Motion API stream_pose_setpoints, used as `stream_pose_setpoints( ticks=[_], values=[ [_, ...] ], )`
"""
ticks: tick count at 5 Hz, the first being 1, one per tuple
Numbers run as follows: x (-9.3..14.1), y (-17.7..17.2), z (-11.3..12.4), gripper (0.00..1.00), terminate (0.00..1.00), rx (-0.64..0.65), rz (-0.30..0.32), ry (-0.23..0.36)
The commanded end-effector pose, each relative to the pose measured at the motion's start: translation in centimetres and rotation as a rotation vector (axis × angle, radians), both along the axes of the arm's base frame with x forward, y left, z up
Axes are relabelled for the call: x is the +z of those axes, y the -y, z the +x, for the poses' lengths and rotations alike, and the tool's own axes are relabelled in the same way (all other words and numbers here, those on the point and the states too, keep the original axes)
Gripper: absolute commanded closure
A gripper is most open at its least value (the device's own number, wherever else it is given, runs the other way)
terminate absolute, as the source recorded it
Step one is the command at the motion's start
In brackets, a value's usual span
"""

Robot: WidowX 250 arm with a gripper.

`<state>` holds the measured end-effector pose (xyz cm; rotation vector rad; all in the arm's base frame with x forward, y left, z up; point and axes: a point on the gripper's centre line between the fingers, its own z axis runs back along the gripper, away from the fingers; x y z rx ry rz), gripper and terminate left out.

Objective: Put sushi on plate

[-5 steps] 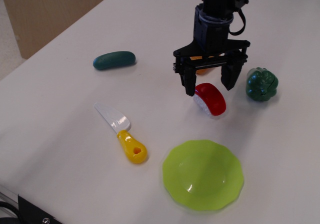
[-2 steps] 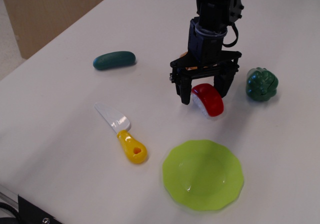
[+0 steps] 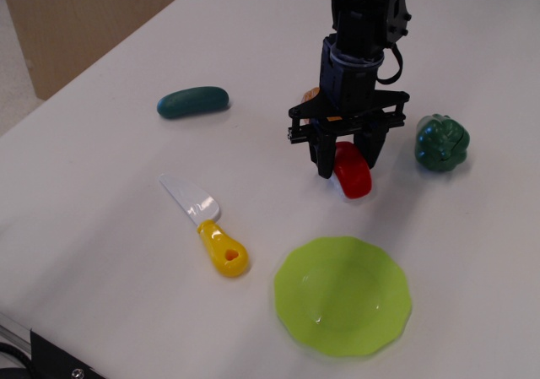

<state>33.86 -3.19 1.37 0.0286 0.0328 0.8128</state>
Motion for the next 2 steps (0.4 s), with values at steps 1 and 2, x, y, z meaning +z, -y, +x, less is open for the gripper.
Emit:
stream_pose_setpoints(
  ticks=[1,2],
  values=[
    [4.1,-1.2,-1.2,1.00,0.00,-0.084,0.009,0.065],
    [5.7,-0.7,-4.1,1.00,0.00,-0.160,0.028,0.055]
  ],
)
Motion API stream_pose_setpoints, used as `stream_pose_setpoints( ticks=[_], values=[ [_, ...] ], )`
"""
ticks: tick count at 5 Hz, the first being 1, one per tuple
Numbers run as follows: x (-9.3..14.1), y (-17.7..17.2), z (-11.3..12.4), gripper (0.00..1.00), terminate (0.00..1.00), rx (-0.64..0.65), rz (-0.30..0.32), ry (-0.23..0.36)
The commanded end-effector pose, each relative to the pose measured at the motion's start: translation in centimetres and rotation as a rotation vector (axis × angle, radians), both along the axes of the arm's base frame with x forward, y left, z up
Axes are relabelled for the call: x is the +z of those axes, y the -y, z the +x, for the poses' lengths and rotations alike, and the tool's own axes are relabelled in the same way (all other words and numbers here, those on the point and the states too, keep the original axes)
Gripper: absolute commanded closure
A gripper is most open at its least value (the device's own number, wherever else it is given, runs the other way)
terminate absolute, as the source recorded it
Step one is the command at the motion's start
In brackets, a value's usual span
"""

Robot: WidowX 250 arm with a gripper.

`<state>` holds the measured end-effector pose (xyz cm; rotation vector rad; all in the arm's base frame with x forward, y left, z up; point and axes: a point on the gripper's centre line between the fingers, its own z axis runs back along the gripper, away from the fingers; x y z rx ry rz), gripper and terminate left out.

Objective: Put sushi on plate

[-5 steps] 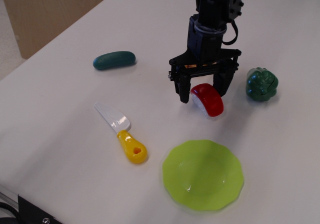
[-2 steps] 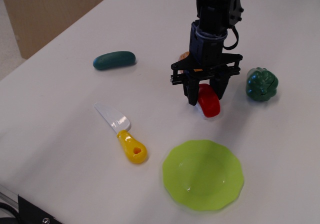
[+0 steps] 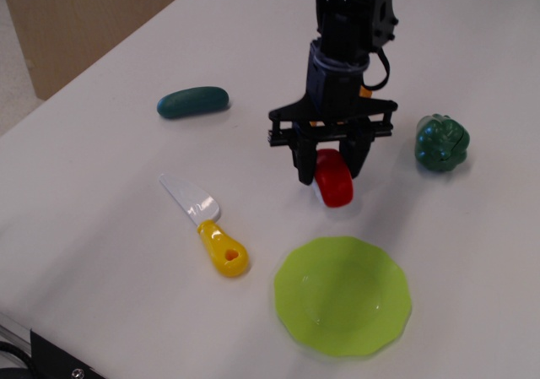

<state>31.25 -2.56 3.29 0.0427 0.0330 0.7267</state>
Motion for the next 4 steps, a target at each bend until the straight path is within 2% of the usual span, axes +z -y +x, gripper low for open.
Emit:
stream_pose_setpoints(
  ticks=[1,2,3,4],
  values=[
    [4.3,0.5,-4.6,1.00,0.00,-0.128,0.001,0.067],
    [3.2,1.3,-6.7,1.00,0.00,-0.175,-0.002,0.035],
    [2.4,2.7,-7.6,1.00,0.00,-0.234,0.018,0.015],
    [1.5,3.6,-8.2,1.00,0.00,-0.269,0.011,-0.007]
  ],
)
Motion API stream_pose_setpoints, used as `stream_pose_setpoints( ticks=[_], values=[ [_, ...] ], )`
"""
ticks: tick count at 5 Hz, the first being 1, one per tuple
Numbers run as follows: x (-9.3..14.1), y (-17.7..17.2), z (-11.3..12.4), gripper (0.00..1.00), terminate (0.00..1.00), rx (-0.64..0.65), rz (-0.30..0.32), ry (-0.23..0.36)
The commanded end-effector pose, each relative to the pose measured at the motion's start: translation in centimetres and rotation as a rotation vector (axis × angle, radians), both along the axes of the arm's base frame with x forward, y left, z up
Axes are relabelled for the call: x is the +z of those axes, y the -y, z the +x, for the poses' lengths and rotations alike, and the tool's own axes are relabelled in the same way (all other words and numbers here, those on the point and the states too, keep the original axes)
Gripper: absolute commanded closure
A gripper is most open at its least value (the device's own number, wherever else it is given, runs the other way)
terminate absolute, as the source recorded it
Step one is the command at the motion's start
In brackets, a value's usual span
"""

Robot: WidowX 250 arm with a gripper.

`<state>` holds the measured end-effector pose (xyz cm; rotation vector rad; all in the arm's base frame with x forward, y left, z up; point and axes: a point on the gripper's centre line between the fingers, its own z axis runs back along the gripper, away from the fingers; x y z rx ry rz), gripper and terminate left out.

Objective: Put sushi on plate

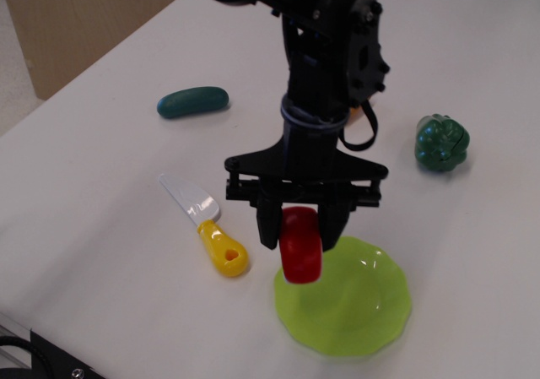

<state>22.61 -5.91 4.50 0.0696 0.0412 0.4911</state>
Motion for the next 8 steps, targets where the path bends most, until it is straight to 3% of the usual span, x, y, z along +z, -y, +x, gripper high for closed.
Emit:
stream_pose_setpoints(
  ticks=[1,3,5,7,8],
  values=[
    [0.0,0.8,0.4,0.00,0.00,-0.070,-0.037,-0.009],
    [0.5,0.3,0.9,0.00,0.00,-0.066,-0.051,-0.014],
    [4.4,-1.8,1.7,0.00,0.00,-0.025,-0.065,0.079],
    [4.4,-1.8,1.7,0.00,0.00,-0.025,-0.065,0.079],
    [4.4,-1.8,1.7,0.00,1.00,-0.025,-0.065,0.079]
  ],
)
